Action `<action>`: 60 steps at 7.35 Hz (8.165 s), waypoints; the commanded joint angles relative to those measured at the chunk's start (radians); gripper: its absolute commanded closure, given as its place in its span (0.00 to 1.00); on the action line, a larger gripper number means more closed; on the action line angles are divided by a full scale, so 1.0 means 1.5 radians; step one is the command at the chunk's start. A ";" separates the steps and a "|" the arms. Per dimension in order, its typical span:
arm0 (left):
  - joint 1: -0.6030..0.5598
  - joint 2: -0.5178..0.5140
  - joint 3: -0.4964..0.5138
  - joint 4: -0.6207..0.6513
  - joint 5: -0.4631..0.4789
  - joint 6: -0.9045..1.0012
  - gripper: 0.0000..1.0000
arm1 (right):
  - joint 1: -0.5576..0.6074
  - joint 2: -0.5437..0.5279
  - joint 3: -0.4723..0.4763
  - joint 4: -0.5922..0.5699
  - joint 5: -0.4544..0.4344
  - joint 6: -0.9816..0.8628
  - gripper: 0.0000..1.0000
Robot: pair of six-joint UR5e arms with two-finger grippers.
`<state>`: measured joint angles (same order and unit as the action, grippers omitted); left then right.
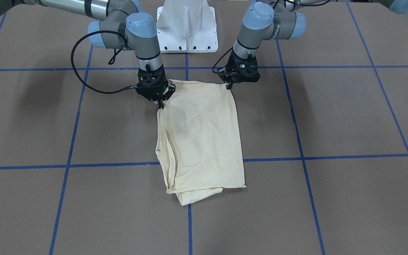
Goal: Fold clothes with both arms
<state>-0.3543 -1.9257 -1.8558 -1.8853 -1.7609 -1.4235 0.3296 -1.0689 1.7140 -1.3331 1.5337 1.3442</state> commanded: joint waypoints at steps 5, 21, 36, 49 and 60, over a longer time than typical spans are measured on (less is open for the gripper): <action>0.033 0.011 -0.120 0.045 -0.004 -0.042 1.00 | -0.042 -0.085 0.168 -0.029 0.001 0.039 1.00; -0.167 -0.197 0.166 0.076 0.031 0.159 1.00 | 0.153 0.159 -0.165 -0.027 0.006 0.011 1.00; -0.264 -0.104 0.208 -0.096 -0.079 0.456 0.00 | 0.075 0.191 -0.077 -0.194 -0.056 -0.549 0.08; -0.265 -0.104 0.204 -0.096 -0.080 0.454 0.00 | 0.075 0.191 -0.138 -0.097 -0.052 -0.649 0.50; -0.264 -0.103 0.204 -0.096 -0.080 0.448 0.00 | 0.099 0.192 -0.138 -0.104 -0.024 -0.566 1.00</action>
<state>-0.7501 -2.0801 -1.5493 -2.0295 -1.8803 -0.7516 0.4593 -0.7801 1.5085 -1.4928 1.4987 0.4458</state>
